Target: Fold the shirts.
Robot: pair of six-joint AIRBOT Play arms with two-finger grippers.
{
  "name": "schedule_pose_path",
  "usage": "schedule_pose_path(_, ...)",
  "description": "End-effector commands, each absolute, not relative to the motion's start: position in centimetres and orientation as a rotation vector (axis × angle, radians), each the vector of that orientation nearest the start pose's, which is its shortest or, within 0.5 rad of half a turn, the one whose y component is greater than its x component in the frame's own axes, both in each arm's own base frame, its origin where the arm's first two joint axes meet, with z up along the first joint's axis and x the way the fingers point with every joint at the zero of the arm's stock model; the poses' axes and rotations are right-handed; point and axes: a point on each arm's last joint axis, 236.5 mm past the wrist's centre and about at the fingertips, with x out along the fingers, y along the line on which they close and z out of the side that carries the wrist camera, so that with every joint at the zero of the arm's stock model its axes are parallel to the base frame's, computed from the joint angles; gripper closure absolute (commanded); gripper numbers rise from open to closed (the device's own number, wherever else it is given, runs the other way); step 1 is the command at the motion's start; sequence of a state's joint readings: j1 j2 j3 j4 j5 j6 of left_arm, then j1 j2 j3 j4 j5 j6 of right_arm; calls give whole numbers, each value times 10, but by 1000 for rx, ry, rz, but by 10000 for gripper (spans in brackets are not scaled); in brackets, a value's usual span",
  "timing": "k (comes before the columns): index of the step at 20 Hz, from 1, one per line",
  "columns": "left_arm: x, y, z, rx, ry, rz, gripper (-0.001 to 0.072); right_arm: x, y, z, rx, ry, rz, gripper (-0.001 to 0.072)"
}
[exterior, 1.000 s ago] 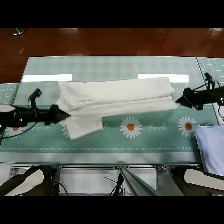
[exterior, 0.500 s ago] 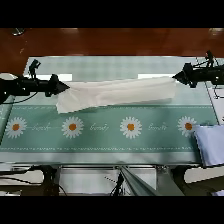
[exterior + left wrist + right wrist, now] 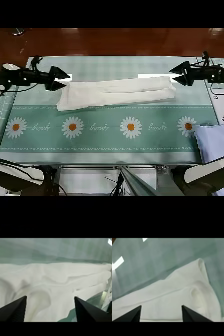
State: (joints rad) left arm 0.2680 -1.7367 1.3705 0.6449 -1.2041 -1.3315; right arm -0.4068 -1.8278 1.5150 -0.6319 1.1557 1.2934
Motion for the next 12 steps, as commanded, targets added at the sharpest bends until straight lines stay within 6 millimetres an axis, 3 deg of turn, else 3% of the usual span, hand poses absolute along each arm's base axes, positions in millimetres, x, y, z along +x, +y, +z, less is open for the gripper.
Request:
schedule_pose_path(1,426,20,-23,-832,1405,-178,9,498,-79,-28,861,1145,177,122)
schedule_pose_path(3,391,74,-13,-728,1410,-28,9,480,-100,-42,851,1207,121,123)
schedule_pose_path(4,378,94,-5,-718,1376,33,9,475,-101,-49,846,1231,118,123)
schedule_pose_path(6,366,102,14,-733,1266,47,9,474,-95,-63,847,1264,132,123)
schedule_pose_path(8,355,76,31,-709,1166,-38,9,477,-79,-78,861,1293,166,123)
schedule_pose_path(12,337,-5,49,-776,1022,-244,8,483,-31,-94,870,1343,262,122)
